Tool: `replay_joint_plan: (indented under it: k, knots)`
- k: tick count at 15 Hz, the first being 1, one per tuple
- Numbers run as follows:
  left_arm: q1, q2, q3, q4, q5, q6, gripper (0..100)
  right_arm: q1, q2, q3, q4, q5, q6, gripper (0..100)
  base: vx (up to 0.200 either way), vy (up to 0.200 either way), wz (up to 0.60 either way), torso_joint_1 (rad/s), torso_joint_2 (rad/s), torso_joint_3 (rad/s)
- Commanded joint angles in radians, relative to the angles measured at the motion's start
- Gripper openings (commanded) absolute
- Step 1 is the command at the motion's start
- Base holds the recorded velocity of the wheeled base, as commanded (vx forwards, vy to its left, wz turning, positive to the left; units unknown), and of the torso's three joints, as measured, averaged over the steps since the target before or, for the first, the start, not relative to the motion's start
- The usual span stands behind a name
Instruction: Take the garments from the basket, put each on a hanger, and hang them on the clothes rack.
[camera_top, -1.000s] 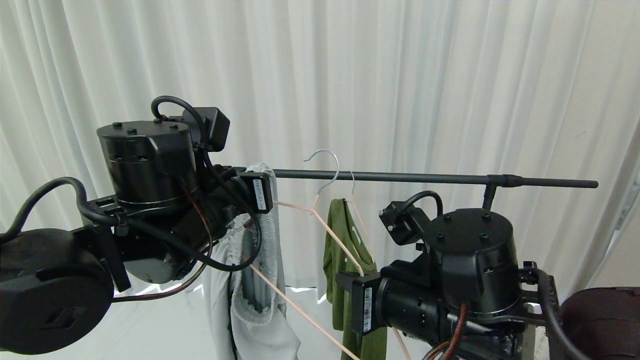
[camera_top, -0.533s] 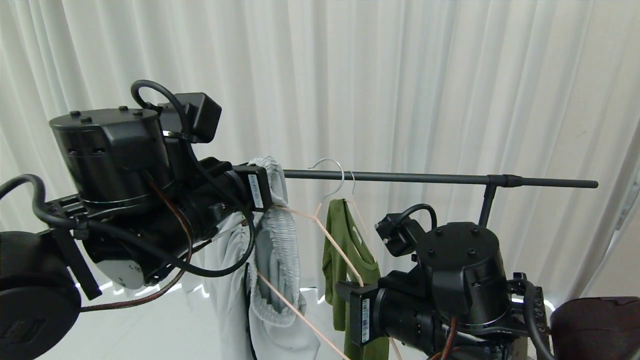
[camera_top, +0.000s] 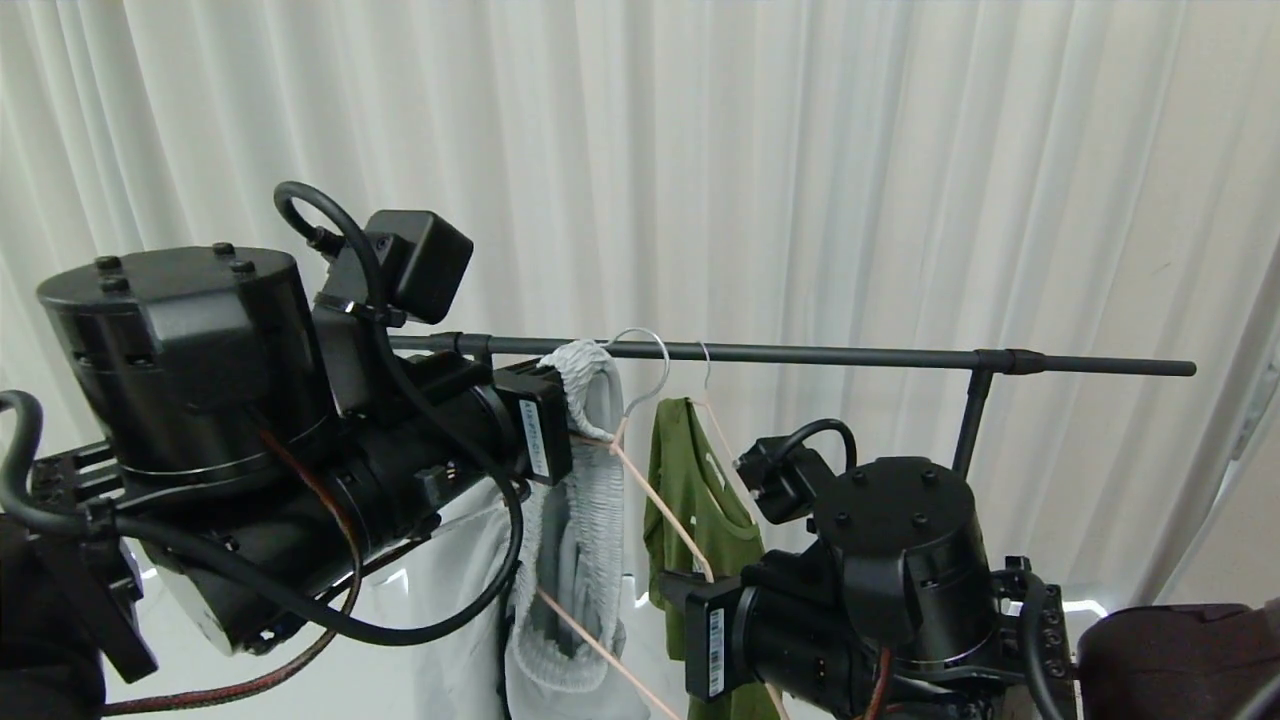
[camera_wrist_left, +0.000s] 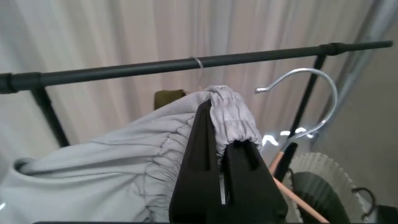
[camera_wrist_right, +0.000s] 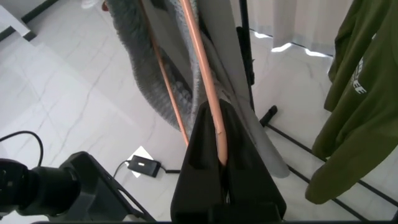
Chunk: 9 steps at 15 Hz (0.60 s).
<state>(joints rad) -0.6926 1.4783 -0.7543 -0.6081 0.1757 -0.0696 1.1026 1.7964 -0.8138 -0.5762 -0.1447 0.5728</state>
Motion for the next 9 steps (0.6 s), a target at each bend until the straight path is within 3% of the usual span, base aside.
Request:
replay_joint_plan:
  k: [1, 5, 9]
  knots:
    - [-0.012, -0.009, 0.001, -0.001, 0.001, 0.001, 0, 0.0, 0.003, 0.002, -0.001, -0.004, -0.001, 0, 0.0, 0.0, 0.0, 0.0, 0.0, 0.0]
    - [-0.005, -0.055, 0.029, -0.002, -0.004, 0.002, 0, -0.026, -0.02, 0.019, -0.007, -0.006, -0.008, 0, 0.0, 0.0, 0.0, 0.0, 0.0, 0.0]
    - [-0.004, -0.073, 0.105, -0.076, -0.116, 0.014, 0, -0.075, -0.043, 0.036, -0.085, -0.007, -0.068, 0, 0.0, 0.0, 0.0, 0.0, 0.0, 0.0]
